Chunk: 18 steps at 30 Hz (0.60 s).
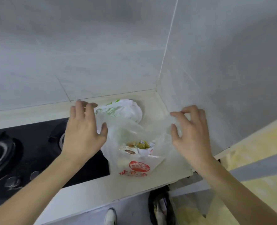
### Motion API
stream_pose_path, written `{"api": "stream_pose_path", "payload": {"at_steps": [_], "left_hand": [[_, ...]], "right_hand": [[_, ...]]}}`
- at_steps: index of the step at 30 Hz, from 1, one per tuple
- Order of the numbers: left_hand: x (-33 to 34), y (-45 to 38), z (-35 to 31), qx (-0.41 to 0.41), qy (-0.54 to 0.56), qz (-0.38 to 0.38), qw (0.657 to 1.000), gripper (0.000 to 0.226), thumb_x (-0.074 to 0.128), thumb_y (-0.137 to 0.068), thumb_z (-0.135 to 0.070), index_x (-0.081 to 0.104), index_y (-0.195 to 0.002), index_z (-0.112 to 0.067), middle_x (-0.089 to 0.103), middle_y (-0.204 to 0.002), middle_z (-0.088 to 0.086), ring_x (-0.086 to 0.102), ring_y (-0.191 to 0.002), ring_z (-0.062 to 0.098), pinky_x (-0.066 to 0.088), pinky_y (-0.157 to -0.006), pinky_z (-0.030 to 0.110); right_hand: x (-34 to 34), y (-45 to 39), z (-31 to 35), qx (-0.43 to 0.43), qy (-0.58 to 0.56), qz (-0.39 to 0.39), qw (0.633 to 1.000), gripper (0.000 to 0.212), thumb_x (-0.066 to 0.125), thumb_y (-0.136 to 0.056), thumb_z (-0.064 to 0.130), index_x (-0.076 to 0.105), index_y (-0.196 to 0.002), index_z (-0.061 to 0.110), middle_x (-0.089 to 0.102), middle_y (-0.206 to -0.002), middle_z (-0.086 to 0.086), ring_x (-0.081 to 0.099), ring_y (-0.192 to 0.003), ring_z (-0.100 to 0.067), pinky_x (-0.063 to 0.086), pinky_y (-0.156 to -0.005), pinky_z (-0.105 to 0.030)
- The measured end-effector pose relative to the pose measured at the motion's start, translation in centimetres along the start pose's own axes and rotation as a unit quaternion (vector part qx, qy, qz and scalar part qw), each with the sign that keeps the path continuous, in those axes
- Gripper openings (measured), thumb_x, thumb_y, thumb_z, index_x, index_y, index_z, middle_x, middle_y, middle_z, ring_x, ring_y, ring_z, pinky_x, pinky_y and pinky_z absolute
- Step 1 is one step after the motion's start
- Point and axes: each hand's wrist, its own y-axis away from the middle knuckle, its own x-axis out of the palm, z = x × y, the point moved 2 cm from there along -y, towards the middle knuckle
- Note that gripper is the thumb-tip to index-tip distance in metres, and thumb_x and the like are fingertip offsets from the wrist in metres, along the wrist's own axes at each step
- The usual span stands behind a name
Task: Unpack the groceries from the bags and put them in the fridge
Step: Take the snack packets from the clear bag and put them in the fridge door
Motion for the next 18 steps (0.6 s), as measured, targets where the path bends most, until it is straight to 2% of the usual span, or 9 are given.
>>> {"api": "stream_pose_path", "payload": {"at_steps": [1, 2, 4, 5, 8, 11, 13, 16, 18], "left_hand": [[-0.2, 0.3, -0.9, 0.081, 0.004, -0.018, 0.997, 0.044, 0.070, -0.086, -0.016, 0.056, -0.126, -0.002, 0.051, -0.121, 0.015, 0.051, -0.108, 0.036, 0.049, -0.086, 0.047], [0.3, 0.6, -1.5, 0.159, 0.008, -0.005, 0.987, 0.038, 0.067, -0.087, -0.013, 0.058, -0.123, -0.004, 0.055, -0.119, 0.012, 0.052, -0.104, 0.034, 0.048, -0.084, 0.046], [2.7, 1.1, -1.7, 0.267, -0.033, 0.087, 0.959, 0.033, 0.065, -0.086, -0.011, 0.065, -0.119, -0.013, 0.062, -0.113, 0.003, 0.055, -0.102, 0.029, 0.047, -0.084, 0.044], [4.4, 1.4, -1.3, 0.286, -0.077, 0.131, 0.946, 0.032, 0.065, -0.084, -0.014, 0.067, -0.116, -0.017, 0.064, -0.111, 0.000, 0.057, -0.104, 0.027, 0.046, -0.087, 0.042], [8.4, 1.2, 1.1, 0.254, -0.177, 0.203, 0.929, 0.024, 0.061, -0.087, -0.027, 0.071, -0.108, -0.022, 0.070, -0.101, -0.002, 0.062, -0.103, 0.027, 0.045, -0.099, 0.042], [10.4, 0.3, 3.2, 0.240, -0.222, 0.212, 0.921, 0.014, 0.058, -0.093, -0.028, 0.069, -0.092, -0.019, 0.070, -0.082, 0.001, 0.062, -0.090, 0.030, 0.046, -0.091, 0.041], [11.1, -0.1, 4.2, 0.215, -0.251, 0.228, 0.916, 0.011, 0.062, -0.093, -0.026, 0.067, -0.089, -0.018, 0.070, -0.077, 0.002, 0.061, -0.086, 0.029, 0.045, -0.083, 0.039], [11.7, 0.0, 4.9, 0.156, -0.291, 0.277, 0.903, 0.009, 0.063, -0.087, -0.020, 0.066, -0.096, -0.020, 0.070, -0.086, 0.000, 0.059, -0.094, 0.026, 0.044, -0.083, 0.036], [12.4, 0.4, 4.9, 0.207, -0.281, 0.251, 0.903, 0.021, 0.072, -0.071, -0.009, 0.069, -0.090, -0.018, 0.065, -0.082, 0.002, 0.056, -0.089, 0.027, 0.044, -0.074, 0.036]], "right_hand": [[0.2, 0.2, 1.3, -0.055, -0.045, 0.002, 0.997, 0.030, 0.070, -0.085, 0.005, 0.073, -0.114, 0.013, 0.058, -0.112, -0.009, 0.055, -0.104, -0.032, 0.049, -0.088, -0.043], [0.8, 0.5, 2.6, -0.105, -0.074, 0.030, 0.991, 0.029, 0.068, -0.085, 0.001, 0.073, -0.111, 0.012, 0.061, -0.107, -0.006, 0.056, -0.100, -0.029, 0.048, -0.089, -0.041], [3.4, 1.1, 4.0, -0.165, -0.072, 0.118, 0.977, 0.028, 0.065, -0.085, 0.000, 0.073, -0.108, 0.014, 0.065, -0.097, 0.000, 0.058, -0.091, -0.024, 0.047, -0.095, -0.039], [4.9, 1.5, 3.9, -0.162, -0.053, 0.154, 0.973, 0.027, 0.063, -0.086, 0.002, 0.073, -0.107, 0.016, 0.068, -0.092, 0.003, 0.059, -0.086, -0.024, 0.048, -0.097, -0.040], [8.7, 2.2, 1.4, -0.108, 0.031, 0.208, 0.972, 0.018, 0.064, -0.087, 0.006, 0.073, -0.096, 0.018, 0.070, -0.076, 0.005, 0.065, -0.078, -0.023, 0.046, -0.109, -0.049], [10.6, 3.0, -1.9, -0.120, 0.072, 0.219, 0.966, 0.005, 0.072, -0.086, 0.016, 0.074, -0.085, 0.021, 0.068, -0.067, 0.006, 0.069, -0.077, -0.022, 0.039, -0.118, -0.044], [11.4, 3.8, -3.8, -0.148, 0.075, 0.246, 0.955, 0.012, 0.073, -0.087, 0.024, 0.072, -0.076, 0.022, 0.066, -0.065, 0.007, 0.068, -0.080, -0.021, 0.032, -0.120, -0.043], [12.0, 5.0, -5.0, -0.190, 0.079, 0.244, 0.948, 0.018, 0.073, -0.089, 0.028, 0.075, -0.074, 0.021, 0.071, -0.080, 0.007, 0.066, -0.097, -0.022, 0.035, -0.117, -0.046], [11.8, 5.5, -4.4, -0.211, 0.067, 0.197, 0.955, 0.006, 0.071, -0.087, 0.016, 0.077, -0.088, 0.019, 0.072, -0.109, 0.005, 0.063, -0.110, -0.026, 0.037, -0.105, -0.045]]}}
